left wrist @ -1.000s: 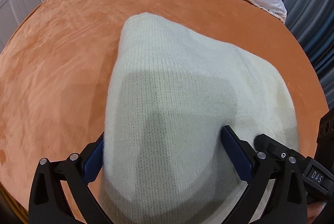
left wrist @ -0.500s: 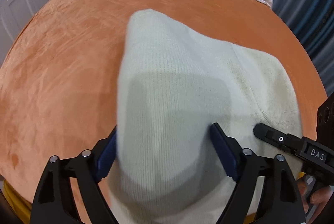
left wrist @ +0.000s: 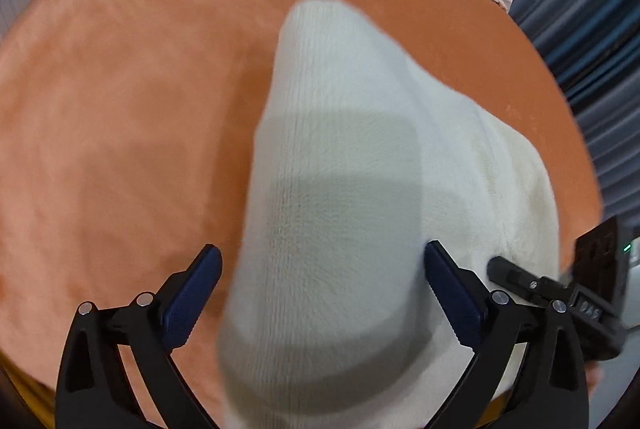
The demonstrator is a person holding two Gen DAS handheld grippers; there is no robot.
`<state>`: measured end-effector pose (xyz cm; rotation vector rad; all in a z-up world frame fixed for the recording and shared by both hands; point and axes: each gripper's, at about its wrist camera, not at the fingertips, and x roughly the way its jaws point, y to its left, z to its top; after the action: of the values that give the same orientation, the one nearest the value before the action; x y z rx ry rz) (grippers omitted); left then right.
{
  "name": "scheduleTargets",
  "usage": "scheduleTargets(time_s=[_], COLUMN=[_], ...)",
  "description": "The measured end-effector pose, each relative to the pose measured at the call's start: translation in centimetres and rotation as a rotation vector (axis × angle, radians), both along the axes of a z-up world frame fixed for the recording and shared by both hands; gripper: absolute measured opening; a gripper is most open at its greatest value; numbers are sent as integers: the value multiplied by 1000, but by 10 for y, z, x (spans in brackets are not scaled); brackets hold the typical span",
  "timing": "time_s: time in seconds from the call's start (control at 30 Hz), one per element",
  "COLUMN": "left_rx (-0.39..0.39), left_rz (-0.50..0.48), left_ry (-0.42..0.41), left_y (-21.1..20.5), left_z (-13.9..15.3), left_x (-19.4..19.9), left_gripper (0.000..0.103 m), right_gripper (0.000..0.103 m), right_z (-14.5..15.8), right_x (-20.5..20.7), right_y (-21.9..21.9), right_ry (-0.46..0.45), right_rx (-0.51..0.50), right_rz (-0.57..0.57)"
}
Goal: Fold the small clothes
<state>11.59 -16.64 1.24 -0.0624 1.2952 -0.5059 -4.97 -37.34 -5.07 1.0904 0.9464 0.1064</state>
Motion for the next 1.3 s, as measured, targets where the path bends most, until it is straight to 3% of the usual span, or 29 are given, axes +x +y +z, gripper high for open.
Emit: scheduleTargets(time_s=[0.07, 0.13, 0.3, 0.37, 0.6, 1.03, 1.3], left_rx=[-46, -34, 11, 9, -30, -70, -85], left_rz=[12, 8, -25, -41, -81, -71, -10], left_ry=[51, 30, -71, -88, -107, -295, -408], left_y=[1, -3, -12, -12, -4, 29, 75], left_z=[-6, -1, 29, 41, 68, 145, 185], left_x=[2, -2, -24, -33, -61, -94, -94], left_gripper=[97, 90, 61, 56, 53, 53, 53], right_gripper=[46, 44, 35, 34, 34, 34, 34], right_z=[-5, -5, 29, 47, 95, 161, 190], right_x=[-2, -1, 0, -2, -28, -70, -59], right_y=[-2, -3, 11, 19, 36, 69, 104], right_ry=[-1, 6, -19, -47, -104, -290, -412], right_rx=[32, 40, -131, -190, -299, -392, -410], right_rz=[-14, -18, 21, 30, 38, 28, 58])
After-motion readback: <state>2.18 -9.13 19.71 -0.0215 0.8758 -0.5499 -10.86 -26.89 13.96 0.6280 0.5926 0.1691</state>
